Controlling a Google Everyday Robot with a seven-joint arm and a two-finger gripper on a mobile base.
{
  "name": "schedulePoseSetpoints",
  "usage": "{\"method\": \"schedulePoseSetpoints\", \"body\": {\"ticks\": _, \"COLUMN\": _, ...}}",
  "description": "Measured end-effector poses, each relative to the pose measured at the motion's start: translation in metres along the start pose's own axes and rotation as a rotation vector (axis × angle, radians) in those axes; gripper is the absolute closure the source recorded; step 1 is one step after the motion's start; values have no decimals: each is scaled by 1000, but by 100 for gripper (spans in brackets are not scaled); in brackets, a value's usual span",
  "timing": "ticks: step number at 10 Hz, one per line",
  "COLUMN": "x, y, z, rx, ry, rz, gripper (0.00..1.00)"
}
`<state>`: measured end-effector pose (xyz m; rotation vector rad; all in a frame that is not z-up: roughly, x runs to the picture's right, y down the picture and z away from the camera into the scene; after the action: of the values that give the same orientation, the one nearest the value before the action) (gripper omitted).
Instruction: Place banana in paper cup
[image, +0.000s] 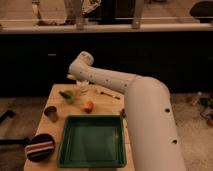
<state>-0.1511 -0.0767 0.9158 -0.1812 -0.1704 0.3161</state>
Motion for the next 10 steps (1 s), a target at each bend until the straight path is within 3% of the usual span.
{"method": "schedulePoseSetpoints", "body": {"ticks": 10, "x": 17, "y": -10, "z": 10, "rx": -33, "ry": -17, "rz": 71, "gripper": 100}}
